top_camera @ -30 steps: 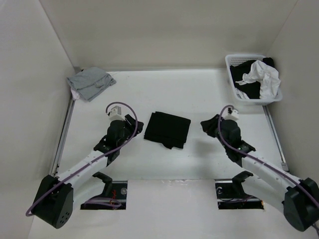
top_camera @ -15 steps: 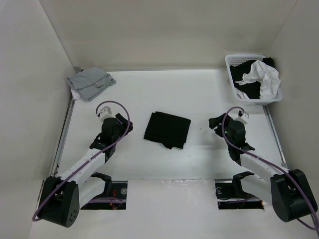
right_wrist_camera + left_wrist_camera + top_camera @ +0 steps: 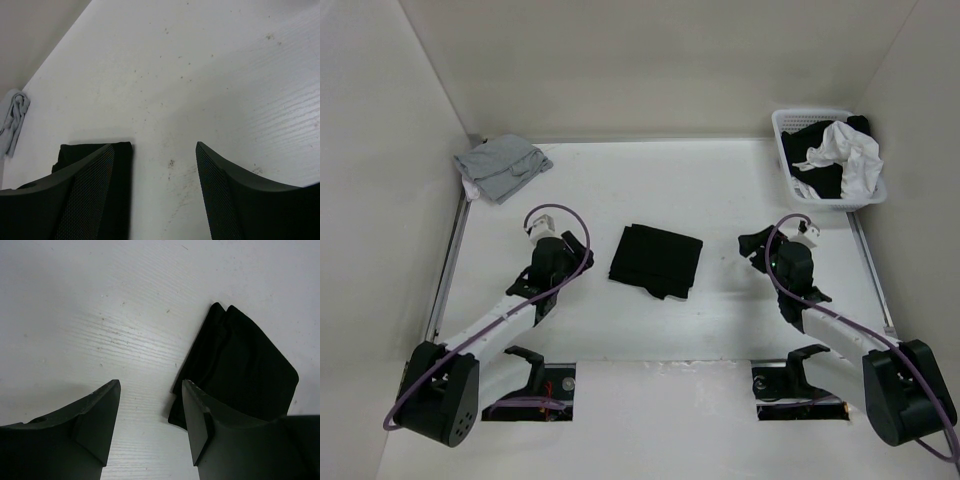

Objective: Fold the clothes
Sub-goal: Fold the tank top

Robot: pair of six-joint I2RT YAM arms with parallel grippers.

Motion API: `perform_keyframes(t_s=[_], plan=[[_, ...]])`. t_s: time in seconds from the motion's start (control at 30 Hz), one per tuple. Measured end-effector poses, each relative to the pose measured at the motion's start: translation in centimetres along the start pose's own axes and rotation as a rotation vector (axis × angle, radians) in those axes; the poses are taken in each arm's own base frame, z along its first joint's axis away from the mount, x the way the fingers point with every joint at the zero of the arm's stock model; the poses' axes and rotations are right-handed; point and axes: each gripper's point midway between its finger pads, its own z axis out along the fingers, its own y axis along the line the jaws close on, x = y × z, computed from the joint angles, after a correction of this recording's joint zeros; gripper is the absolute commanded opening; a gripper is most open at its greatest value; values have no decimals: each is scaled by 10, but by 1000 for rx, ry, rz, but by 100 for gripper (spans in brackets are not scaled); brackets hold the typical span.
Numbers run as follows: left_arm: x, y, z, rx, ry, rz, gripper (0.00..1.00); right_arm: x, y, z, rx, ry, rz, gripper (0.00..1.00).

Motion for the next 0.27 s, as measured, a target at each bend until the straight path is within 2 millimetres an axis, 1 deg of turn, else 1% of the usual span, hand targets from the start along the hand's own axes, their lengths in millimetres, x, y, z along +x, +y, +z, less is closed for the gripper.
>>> perform_keyframes(t_s=[0.2,0.27], plan=[[2,-5,1,10,10,21,50,0,0,0,-2,1,0,71],[5,-8,2,16,19,35,53,0,0,0,-2,1,0,71]])
